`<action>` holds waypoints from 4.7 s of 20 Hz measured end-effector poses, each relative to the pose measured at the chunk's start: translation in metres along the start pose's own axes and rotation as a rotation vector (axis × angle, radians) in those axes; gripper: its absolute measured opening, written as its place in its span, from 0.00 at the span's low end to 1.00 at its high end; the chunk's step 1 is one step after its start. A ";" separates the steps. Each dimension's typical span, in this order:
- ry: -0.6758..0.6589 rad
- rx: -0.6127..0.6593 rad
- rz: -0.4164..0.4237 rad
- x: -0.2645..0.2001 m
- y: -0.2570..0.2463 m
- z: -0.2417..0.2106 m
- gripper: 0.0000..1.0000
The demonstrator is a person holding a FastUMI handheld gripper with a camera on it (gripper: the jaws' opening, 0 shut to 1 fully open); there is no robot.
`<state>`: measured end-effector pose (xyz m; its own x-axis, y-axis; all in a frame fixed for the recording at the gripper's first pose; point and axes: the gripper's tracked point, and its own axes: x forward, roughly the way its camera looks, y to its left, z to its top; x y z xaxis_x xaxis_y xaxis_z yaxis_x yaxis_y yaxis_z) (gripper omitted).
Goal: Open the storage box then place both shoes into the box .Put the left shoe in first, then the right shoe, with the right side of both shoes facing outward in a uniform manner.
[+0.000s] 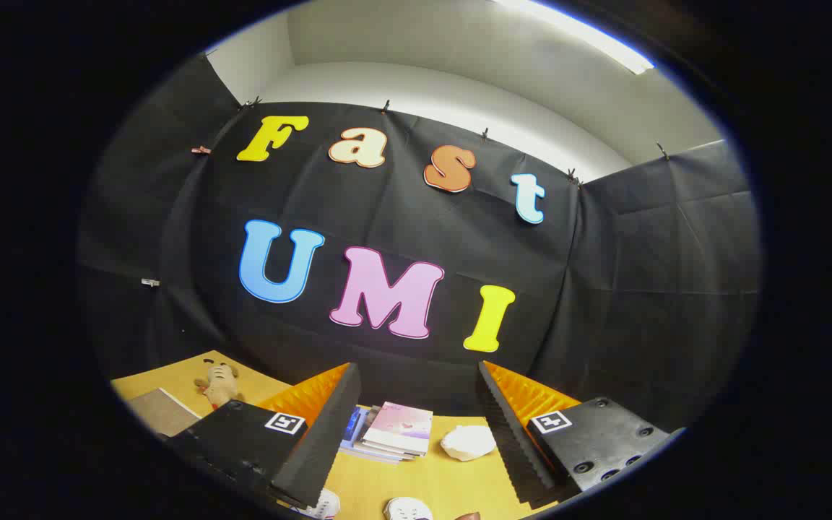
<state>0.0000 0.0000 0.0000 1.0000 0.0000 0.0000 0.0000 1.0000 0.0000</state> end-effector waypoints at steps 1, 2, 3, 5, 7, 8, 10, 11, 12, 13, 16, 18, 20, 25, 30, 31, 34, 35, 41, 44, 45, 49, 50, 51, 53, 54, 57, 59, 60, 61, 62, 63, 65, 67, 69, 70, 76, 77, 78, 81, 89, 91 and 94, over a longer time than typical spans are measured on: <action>0.014 0.003 -0.004 0.000 -0.001 -0.004 0.97; 0.025 0.007 -0.001 -0.001 0.001 -0.008 0.97; 0.033 0.009 -0.002 -0.001 0.002 -0.010 0.97; 0.045 0.011 -0.003 -0.001 0.000 -0.012 0.97; 0.054 0.017 -0.005 -0.002 0.000 -0.015 0.97; 0.059 0.020 -0.002 -0.003 0.000 -0.016 0.97; 0.067 0.026 0.000 -0.004 -0.001 -0.018 0.97; 0.070 0.029 0.001 -0.005 -0.001 -0.019 0.97; 0.073 0.030 0.003 -0.006 0.000 -0.021 0.97; 0.075 0.029 0.005 -0.006 0.000 -0.021 0.97; 0.087 0.017 0.011 -0.008 -0.001 -0.025 0.97; 0.088 0.020 0.015 -0.007 -0.001 -0.024 0.97; 0.099 0.035 0.030 -0.007 0.003 -0.026 0.97; 0.173 0.124 0.186 -0.011 0.039 -0.051 0.97; 0.330 0.317 0.543 -0.039 0.113 -0.093 0.97; 0.360 0.368 0.609 -0.047 0.125 -0.100 0.98; 0.453 0.504 0.763 -0.069 0.154 -0.127 0.98; 0.503 0.541 0.810 -0.077 0.164 -0.142 0.98; 0.769 0.827 1.074 -0.129 0.212 -0.197 0.98; 0.905 0.944 1.163 -0.137 0.236 -0.230 0.98; 0.956 0.972 1.183 -0.140 0.245 -0.239 0.98; 1.120 1.166 1.290 -0.160 0.269 -0.251 0.98; 1.160 1.199 1.296 -0.166 0.276 -0.257 0.98; 1.195 1.219 1.300 -0.169 0.283 -0.263 0.98; 1.225 1.274 1.309 -0.168 0.293 -0.266 0.98; 1.226 1.312 1.314 -0.167 0.295 -0.262 0.97; 1.245 1.360 1.308 -0.165 0.314 -0.264 0.97; 1.254 1.406 1.311 -0.165 0.322 -0.262 0.97; 1.244 1.432 1.326 -0.168 0.319 -0.256 0.97; 1.230 1.461 1.346 -0.169 0.320 -0.249 0.95; 1.234 1.464 1.358 -0.173 0.321 -0.248 0.95; 1.258 1.443 1.347 -0.178 0.324 -0.253 0.75; 1.264 1.418 1.316 -0.178 0.318 -0.263 0.38; 1.173 1.437 1.321 -0.171 0.310 -0.247 0.09; 1.145 1.468 1.331 -0.171 0.309 -0.226 0.05; 1.130 1.483 1.330 -0.169 0.308 -0.215 0.05; 1.007 1.531 1.336 -0.160 0.313 -0.138 0.05; 0.972 1.520 1.335 -0.155 0.320 -0.119 0.05; 0.937 1.479 1.341 -0.150 0.334 -0.100 0.05; 0.865 1.319 1.393 -0.156 0.366 -0.071 0.06; 0.807 1.156 1.455 -0.162 0.457 -0.019 0.09; 0.820 1.145 1.457 -0.162 0.476 -0.014 0.10; 0.854 1.098 1.442 -0.168 0.504 -0.014 0.13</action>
<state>-0.1683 0.5037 -0.0142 0.0066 0.9849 0.1728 -0.3221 -0.1615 0.9328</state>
